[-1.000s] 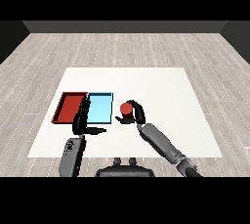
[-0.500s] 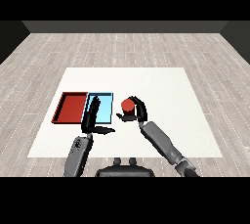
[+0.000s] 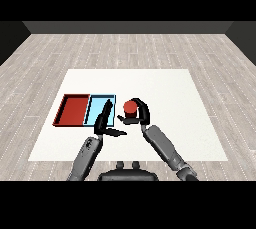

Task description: Pick the red can and put it in the red box

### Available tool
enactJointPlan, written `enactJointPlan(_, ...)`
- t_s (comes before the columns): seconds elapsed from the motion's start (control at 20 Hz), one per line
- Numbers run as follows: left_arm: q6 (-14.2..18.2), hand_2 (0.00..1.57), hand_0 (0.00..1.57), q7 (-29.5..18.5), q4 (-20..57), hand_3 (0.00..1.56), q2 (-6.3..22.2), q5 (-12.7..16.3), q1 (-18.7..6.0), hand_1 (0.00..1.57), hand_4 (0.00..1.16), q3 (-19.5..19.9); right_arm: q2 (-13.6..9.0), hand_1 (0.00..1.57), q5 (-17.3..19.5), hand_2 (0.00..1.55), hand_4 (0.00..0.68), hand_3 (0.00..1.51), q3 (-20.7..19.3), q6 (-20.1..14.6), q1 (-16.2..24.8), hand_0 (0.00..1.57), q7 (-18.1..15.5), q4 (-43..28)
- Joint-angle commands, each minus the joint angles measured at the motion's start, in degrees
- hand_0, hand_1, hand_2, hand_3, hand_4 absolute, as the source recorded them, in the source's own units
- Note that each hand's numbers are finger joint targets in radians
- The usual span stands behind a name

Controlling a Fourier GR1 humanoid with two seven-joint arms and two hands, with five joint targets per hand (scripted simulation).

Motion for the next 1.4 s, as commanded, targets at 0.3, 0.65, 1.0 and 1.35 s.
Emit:
enactJointPlan(0.3, 1.04, 0.00, 0.00, -2.14, 8.35, 0.00, -0.02, 4.21, -3.72, 0.00, 0.00, -3.06, 1.82, 1.46, 1.20, 1.45, 0.634, 1.38, -1.98, 3.06, 1.00, 1.46, -2.16, 2.27)
enactJointPlan(0.65, 3.22, 0.00, 0.00, -5.28, 17.98, 0.00, -0.02, 7.75, -11.28, 0.00, 0.00, -3.94, 1.85, 1.45, 3.61, 1.43, 0.641, 1.38, -0.35, 0.22, -0.04, 1.45, 3.73, -3.44)
enactJointPlan(1.0, 4.54, 0.00, 0.00, -8.01, 16.82, 0.00, -0.01, 10.77, -6.78, 0.00, 0.00, -9.72, 1.86, 1.45, -2.41, 1.44, 0.624, 1.38, 4.73, -2.78, -2.08, 1.45, 0.62, -1.23)
enactJointPlan(1.35, 6.03, 0.00, 0.00, -3.99, 16.62, 0.00, -0.02, 12.14, -12.48, 0.00, 0.00, -10.04, 1.86, 1.49, -4.62, 1.45, 0.617, 1.38, 7.12, -3.56, -3.01, 1.49, -0.64, -0.27)
